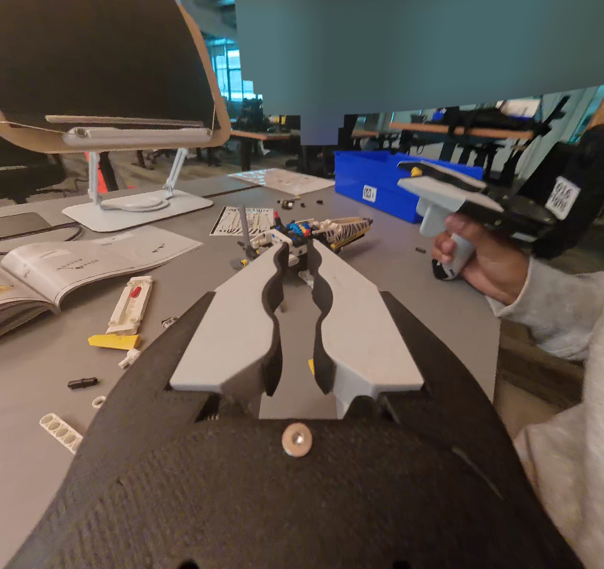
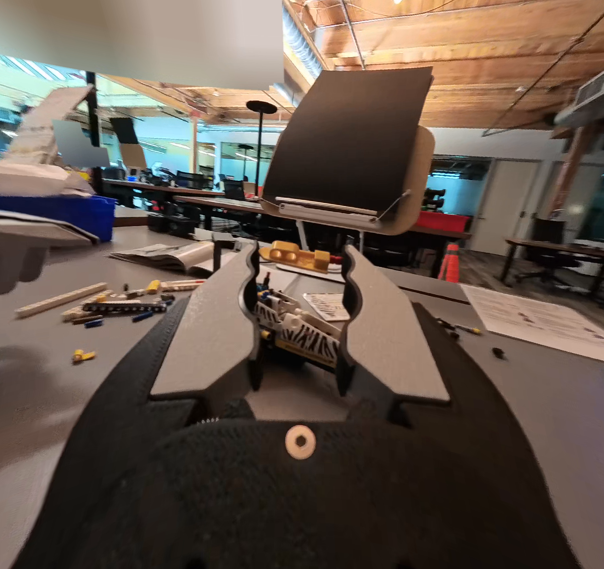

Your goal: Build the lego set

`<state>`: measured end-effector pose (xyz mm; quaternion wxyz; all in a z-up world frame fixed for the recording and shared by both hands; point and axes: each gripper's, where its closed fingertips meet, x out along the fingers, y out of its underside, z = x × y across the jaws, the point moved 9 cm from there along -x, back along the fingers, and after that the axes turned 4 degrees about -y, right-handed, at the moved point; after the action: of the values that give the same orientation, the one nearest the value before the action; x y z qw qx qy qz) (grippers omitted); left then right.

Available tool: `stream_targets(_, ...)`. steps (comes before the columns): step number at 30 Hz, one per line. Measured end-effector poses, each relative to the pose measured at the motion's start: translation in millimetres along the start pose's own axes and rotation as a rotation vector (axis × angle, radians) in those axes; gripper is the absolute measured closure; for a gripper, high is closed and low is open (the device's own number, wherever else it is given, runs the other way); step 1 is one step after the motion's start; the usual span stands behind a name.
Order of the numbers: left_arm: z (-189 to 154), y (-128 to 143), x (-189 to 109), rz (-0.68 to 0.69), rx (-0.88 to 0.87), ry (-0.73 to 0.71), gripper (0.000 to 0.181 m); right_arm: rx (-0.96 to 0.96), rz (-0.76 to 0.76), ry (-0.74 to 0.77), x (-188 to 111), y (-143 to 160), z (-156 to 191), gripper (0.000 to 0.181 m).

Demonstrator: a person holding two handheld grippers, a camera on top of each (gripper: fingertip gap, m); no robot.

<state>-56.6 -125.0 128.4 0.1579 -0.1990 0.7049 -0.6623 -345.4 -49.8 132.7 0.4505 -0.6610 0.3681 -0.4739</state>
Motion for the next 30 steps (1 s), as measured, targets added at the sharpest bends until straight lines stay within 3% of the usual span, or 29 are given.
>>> stream_targets(4,13,0,-10,-0.098,-0.172,0.027,0.173,-0.082,0.050,-0.013,7,3,7,0.133)
stream_targets(7,16,1,-11,-0.092,-0.226,0.059,0.169,-0.149,0.084,-0.032,14,7,12,0.133)
stream_targets(15,13,0,-12,-0.105,-0.201,0.056,0.171,-0.274,0.140,-0.095,27,15,25,0.132)
stream_targets(25,5,0,-8,-0.091,-0.144,0.078,0.170,-0.185,0.042,-0.052,18,5,16,0.132)
stream_targets(30,-2,-1,-6,-0.099,-0.096,0.093,0.170,-0.235,-0.006,-0.074,14,-1,26,0.132)
